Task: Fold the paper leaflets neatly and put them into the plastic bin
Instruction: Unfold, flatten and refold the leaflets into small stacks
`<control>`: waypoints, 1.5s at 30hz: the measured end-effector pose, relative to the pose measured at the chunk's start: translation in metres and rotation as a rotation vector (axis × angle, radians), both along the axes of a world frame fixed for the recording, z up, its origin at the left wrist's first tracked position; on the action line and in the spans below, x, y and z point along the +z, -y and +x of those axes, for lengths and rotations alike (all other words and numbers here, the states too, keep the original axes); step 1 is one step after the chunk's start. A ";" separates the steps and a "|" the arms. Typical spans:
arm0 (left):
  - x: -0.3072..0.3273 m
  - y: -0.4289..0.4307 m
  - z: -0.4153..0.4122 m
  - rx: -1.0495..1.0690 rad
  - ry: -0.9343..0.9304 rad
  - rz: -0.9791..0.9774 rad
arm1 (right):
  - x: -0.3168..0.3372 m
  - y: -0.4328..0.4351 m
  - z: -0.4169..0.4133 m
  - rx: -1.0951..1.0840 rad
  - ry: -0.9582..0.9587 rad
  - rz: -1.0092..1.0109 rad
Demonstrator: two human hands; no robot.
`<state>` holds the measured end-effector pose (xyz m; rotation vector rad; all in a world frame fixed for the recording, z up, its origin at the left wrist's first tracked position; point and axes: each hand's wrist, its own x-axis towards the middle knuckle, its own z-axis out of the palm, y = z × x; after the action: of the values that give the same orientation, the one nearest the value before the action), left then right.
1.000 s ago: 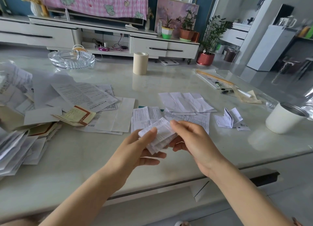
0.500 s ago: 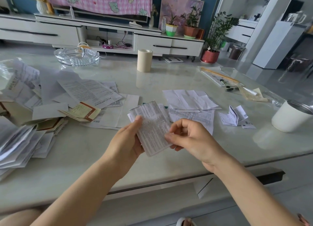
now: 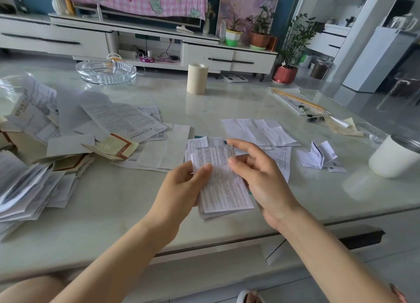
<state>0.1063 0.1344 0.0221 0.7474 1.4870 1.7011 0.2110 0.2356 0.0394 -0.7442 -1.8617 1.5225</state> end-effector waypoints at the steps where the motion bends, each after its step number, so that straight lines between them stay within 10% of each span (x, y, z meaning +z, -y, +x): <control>1: -0.001 0.000 -0.001 0.030 -0.043 -0.001 | 0.002 0.000 0.000 0.017 0.006 0.034; 8: 0.001 0.002 0.002 -0.033 -0.298 -0.017 | 0.009 -0.009 0.009 0.098 0.114 0.346; 16: -0.005 0.004 0.003 -0.179 -0.360 -0.077 | 0.016 -0.008 0.018 0.317 0.210 0.175; 45: -0.002 0.004 0.014 -0.029 -0.258 -0.094 | -0.012 0.004 -0.005 -0.119 -0.012 0.882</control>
<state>0.1205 0.1308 0.0199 0.9609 1.7094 1.5459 0.2064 0.2312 0.0275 -0.3988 -2.1484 0.5058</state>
